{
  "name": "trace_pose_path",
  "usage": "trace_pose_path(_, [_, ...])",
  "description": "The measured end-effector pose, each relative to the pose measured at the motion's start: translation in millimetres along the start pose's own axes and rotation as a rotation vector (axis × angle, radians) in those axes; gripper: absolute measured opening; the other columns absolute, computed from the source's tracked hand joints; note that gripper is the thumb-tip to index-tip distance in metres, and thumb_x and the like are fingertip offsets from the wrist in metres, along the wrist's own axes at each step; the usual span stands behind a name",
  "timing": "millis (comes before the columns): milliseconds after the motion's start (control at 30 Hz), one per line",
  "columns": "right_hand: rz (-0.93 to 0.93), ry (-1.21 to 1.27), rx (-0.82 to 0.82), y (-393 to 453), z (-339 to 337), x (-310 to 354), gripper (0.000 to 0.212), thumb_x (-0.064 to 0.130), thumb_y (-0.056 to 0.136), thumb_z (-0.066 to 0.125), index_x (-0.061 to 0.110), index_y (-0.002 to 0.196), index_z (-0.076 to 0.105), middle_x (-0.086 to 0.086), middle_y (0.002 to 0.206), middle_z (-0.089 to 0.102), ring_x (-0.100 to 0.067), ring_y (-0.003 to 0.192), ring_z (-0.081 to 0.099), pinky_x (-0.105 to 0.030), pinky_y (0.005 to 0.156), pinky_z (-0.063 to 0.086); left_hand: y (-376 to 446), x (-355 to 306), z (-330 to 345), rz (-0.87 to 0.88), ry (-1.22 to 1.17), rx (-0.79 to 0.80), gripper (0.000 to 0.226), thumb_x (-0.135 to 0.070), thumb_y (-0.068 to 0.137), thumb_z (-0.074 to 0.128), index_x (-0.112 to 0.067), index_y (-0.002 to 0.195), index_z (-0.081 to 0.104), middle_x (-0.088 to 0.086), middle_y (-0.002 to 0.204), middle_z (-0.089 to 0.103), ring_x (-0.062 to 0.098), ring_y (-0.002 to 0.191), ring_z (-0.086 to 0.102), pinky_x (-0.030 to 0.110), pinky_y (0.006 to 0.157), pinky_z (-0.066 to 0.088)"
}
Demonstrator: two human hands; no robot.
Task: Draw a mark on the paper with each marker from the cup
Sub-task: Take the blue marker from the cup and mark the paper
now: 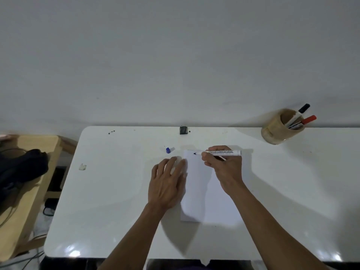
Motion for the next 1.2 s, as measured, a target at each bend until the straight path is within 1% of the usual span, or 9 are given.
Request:
trace_pose_path(67, [0.003, -0.014, 0.004, 4, 6, -4, 0.019, -0.004, 0.075, 0.085, 0.006, 0.086, 0.073, -0.014, 0.081, 0.075, -0.022, 0.069, 0.073, -0.031, 0.065, 0.060, -2, 1, 4, 0.008, 0.031, 0.014, 0.039, -0.035, 0.098, 0.045, -0.029, 0.136, 0.051, 0.003, 0.141, 0.054, 0.029, 0.124, 0.047, 0.042, 0.104, 0.037])
trace_pose_path(200, [-0.043, -0.111, 0.061, 14, 18, -14, 0.020, -0.002, 0.074, 0.086, 0.014, 0.079, 0.074, -0.008, 0.083, 0.077, -0.022, 0.072, 0.074, -0.033, 0.067, 0.061, -2, 2, 6, 0.003, 0.069, 0.036, 0.042, -0.036, 0.099, 0.042, -0.035, 0.141, 0.048, 0.005, 0.143, 0.053, 0.030, 0.124, 0.047, 0.043, 0.104, 0.036])
trace_pose_path(300, [-0.075, -0.163, 0.073, 20, 20, -19, 0.023, -0.002, 0.073, 0.086, 0.017, 0.075, 0.074, -0.011, 0.083, 0.078, -0.028, 0.072, 0.074, -0.045, 0.071, 0.062, -1, 2, 6, 0.000, 0.090, 0.058, 0.040, -0.043, 0.101, 0.038, -0.039, 0.139, 0.048, 0.003, 0.146, 0.050, 0.029, 0.126, 0.045, 0.042, 0.105, 0.034])
trace_pose_path(433, [-0.155, -0.243, 0.093, 28, 20, -20, 0.018, 0.002, 0.071, 0.088, 0.008, 0.073, 0.071, -0.015, 0.078, 0.077, -0.038, 0.071, 0.074, -0.051, 0.067, 0.061, -1, 2, 7, -0.003, 0.091, 0.065, 0.042, -0.049, 0.100, 0.037, -0.038, 0.138, 0.050, 0.002, 0.147, 0.049, 0.028, 0.129, 0.044, 0.043, 0.107, 0.034])
trace_pose_path(533, [-0.213, -0.288, 0.119, 36, 21, -23, 0.020, 0.006, 0.071, 0.088, 0.005, 0.072, 0.068, -0.018, 0.078, 0.076, -0.043, 0.073, 0.074, -0.057, 0.063, 0.059, 0, 3, 8, 0.008, 0.091, 0.039, 0.043, -0.049, 0.099, 0.037, -0.037, 0.138, 0.051, 0.002, 0.148, 0.049, 0.029, 0.130, 0.046, 0.044, 0.107, 0.035])
trace_pose_path(600, [-0.236, -0.301, 0.129, 39, 21, -23, 0.021, 0.007, 0.072, 0.088, 0.003, 0.072, 0.067, -0.018, 0.076, 0.075, -0.037, 0.071, 0.075, -0.054, 0.063, 0.060, -1, 3, 9, 0.024, 0.098, 0.013, 0.043, -0.049, 0.099, 0.039, -0.036, 0.139, 0.052, 0.001, 0.149, 0.050, 0.029, 0.129, 0.047, 0.045, 0.106, 0.036])
trace_pose_path(700, [-0.232, -0.291, 0.145, 41, 22, -24, 0.022, 0.005, 0.074, 0.088, -0.001, 0.073, 0.066, -0.019, 0.075, 0.075, -0.026, 0.067, 0.077, -0.046, 0.065, 0.061, -1, 4, 9, 0.036, 0.081, -0.040, 0.043, -0.048, 0.099, 0.044, -0.032, 0.137, 0.056, 0.002, 0.147, 0.053, 0.030, 0.128, 0.050, 0.045, 0.106, 0.038])
trace_pose_path(933, [-0.214, -0.297, 0.146, 42, 24, -26, 0.023, 0.012, 0.072, 0.090, 0.003, 0.074, 0.069, -0.016, 0.075, 0.076, -0.026, 0.069, 0.078, -0.052, 0.068, 0.061, -2, 3, 11, 0.045, 0.075, -0.068, 0.042, -0.046, 0.099, 0.045, -0.030, 0.137, 0.056, 0.005, 0.148, 0.052, 0.032, 0.133, 0.047, 0.047, 0.111, 0.034])
trace_pose_path(1200, [-0.201, -0.322, 0.132, 41, 24, -25, 0.023, 0.013, 0.073, 0.090, 0.003, 0.073, 0.069, -0.013, 0.072, 0.077, -0.025, 0.068, 0.077, -0.051, 0.068, 0.062, -2, 3, 9, 0.047, 0.066, -0.105, 0.042, -0.045, 0.097, 0.050, -0.029, 0.135, 0.059, 0.006, 0.146, 0.054, 0.032, 0.131, 0.049, 0.048, 0.110, 0.036])
Point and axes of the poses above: each hand's wrist, its own y-axis towards the middle knuckle, its own z-axis out of the palm, x = y × z, the point moved 7 cm from there along y, towards the middle knuckle
